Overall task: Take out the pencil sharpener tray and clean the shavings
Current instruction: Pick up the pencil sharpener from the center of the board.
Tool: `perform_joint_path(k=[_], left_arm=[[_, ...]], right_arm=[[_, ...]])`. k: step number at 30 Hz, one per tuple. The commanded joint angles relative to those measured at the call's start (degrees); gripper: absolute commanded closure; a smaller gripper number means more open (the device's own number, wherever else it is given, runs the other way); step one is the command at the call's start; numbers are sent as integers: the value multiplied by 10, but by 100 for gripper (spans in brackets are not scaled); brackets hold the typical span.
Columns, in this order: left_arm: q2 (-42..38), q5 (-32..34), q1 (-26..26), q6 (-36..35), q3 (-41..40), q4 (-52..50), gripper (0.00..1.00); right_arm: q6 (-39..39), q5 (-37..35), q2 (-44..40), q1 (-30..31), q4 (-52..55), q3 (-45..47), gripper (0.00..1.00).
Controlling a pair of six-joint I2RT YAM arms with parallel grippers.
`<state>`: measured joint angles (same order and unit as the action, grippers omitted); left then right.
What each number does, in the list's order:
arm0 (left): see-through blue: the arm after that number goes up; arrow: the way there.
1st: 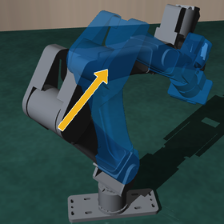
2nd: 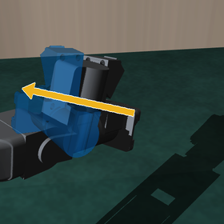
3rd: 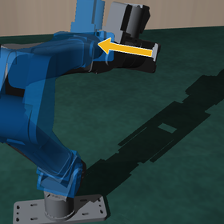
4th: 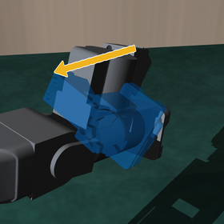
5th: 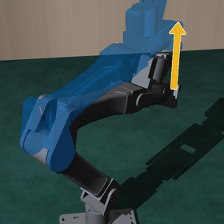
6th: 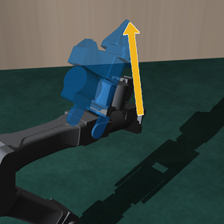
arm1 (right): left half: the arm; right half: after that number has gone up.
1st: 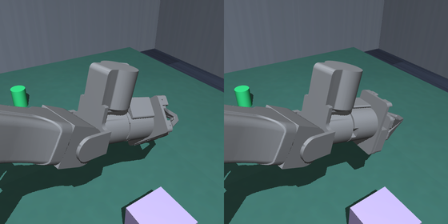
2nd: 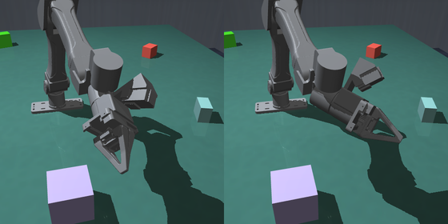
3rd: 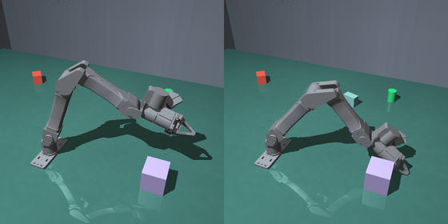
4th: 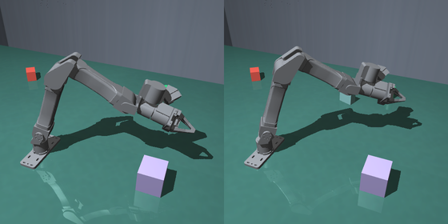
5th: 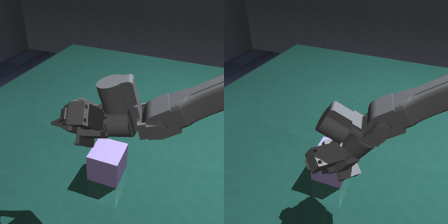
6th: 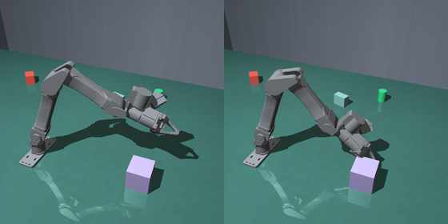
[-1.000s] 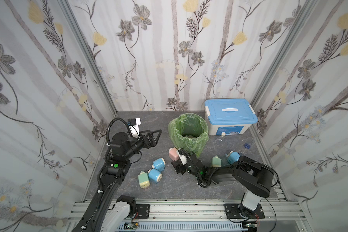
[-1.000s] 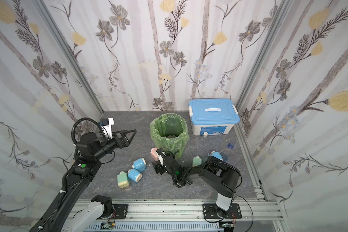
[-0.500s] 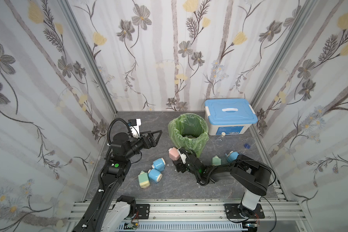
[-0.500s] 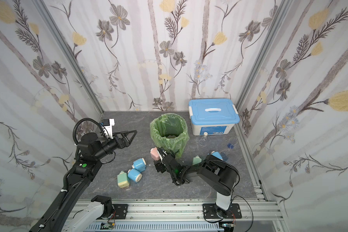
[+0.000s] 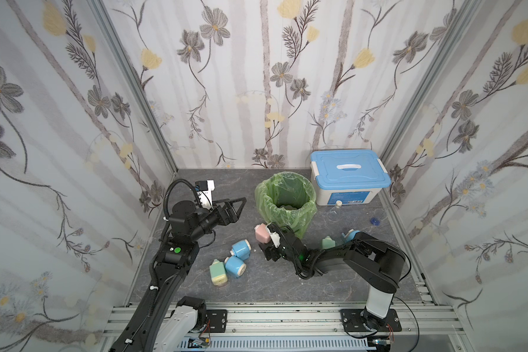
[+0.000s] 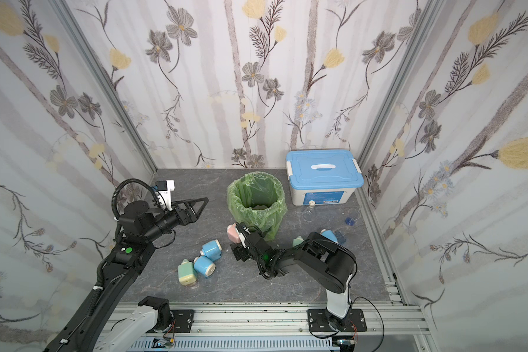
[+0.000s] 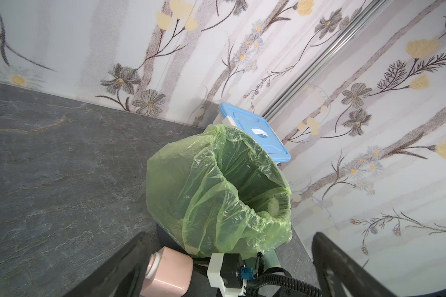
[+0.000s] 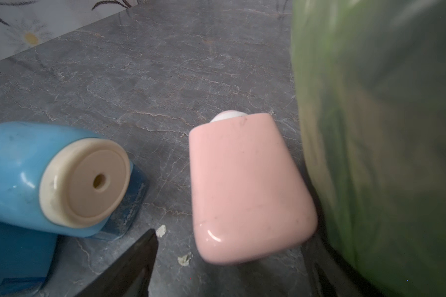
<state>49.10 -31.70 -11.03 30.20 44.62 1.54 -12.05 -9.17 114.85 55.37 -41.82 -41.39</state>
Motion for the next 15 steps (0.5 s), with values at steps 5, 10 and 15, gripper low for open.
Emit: perform_joint_path(k=[5, 10, 15], left_arm=[[10, -11, 1, 2, 1, 30, 0], [18, -15, 0, 3, 5, 36, 0], [21, -16, 1, 2, 8, 33, 0]], right_arm=[[14, -13, 9, -1, -32, -4, 14], [27, -22, 21, -5, -16, -37, 13], [39, 8, 27, -6, -33, -43, 16]])
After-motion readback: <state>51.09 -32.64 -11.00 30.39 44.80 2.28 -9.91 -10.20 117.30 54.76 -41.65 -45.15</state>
